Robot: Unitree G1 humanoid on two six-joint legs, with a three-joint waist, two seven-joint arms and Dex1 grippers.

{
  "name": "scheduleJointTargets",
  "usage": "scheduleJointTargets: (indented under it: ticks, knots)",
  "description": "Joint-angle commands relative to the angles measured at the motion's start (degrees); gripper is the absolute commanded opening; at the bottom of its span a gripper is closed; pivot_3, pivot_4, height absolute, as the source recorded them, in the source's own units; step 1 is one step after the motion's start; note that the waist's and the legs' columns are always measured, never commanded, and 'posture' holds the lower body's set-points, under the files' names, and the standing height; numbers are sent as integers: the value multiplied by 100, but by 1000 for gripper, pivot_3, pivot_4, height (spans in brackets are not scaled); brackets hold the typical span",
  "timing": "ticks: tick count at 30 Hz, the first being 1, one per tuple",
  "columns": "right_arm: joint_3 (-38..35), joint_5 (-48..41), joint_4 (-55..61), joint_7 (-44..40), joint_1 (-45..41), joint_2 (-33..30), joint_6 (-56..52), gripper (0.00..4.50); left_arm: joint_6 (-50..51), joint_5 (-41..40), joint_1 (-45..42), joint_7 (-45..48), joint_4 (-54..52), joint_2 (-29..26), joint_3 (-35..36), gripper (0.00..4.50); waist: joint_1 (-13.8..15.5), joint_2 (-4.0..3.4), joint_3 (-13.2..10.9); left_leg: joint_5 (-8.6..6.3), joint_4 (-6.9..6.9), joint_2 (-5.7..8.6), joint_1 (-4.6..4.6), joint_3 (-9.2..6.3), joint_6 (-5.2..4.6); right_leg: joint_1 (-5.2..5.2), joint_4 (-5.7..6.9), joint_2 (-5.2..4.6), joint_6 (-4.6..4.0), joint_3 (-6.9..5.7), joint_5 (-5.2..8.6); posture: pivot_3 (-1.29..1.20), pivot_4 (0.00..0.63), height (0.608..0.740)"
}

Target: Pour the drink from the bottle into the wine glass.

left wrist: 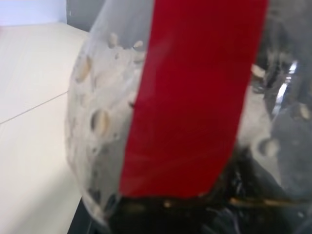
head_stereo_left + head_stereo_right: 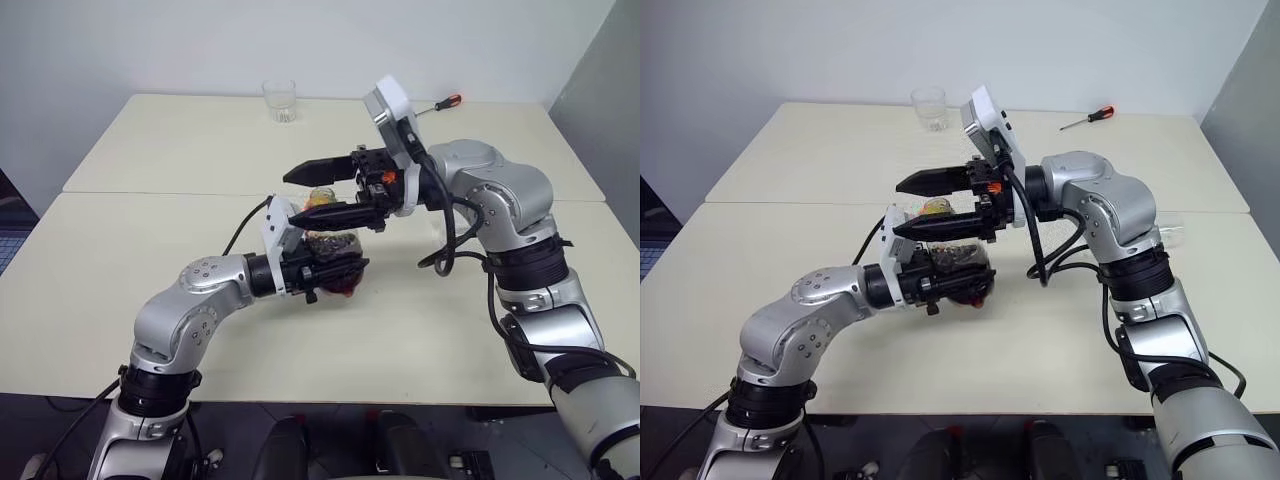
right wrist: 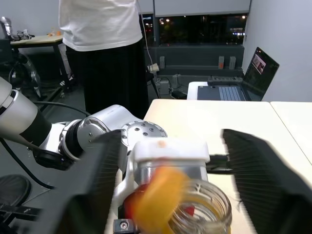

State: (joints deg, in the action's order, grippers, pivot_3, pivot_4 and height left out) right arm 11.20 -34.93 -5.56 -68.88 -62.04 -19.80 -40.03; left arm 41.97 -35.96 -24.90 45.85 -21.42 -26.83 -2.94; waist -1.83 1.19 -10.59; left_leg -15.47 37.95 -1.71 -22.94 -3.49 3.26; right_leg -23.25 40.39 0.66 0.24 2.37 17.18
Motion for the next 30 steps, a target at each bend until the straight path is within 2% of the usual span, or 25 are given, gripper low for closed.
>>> scheduleJointTargets:
  ticks: [1, 9, 17, 30]
  knots:
    - [-308, -35, 126, 228, -77, -25, -52, 4468, -76, -136, -122, -27, -267, -21, 127, 1995, 1, 0, 0, 0, 0, 0, 0, 0, 0, 0, 0, 0, 0, 0, 0, 0, 150, 740]
    - [-825, -89, 542, 1046, 237, -265, -420, 4468, -29, -146, -173, -311, -185, 89, 187, 1995, 3, 0, 0, 0, 0, 1, 0, 2, 0, 1, 0, 0, 0, 2, 0, 0, 150, 740]
    - [-923, 34, 1168, 1659, 939, -509, -492, 4468, -137, 12, -435, -607, 195, 136, 307, 1995, 4, 0, 0, 0, 1, 3, 0, 2, 0, 1, 0, 2, 0, -1, 0, 0, 150, 740]
    - [-1201, -93, 2090, 2763, 1650, -514, -891, 4468, -94, -26, -236, -879, 50, 159, 333, 1995, 3, 0, 0, 0, 1, 4, 0, 7, 0, 2, 1, 2, 1, 6, 0, 0, 150, 740]
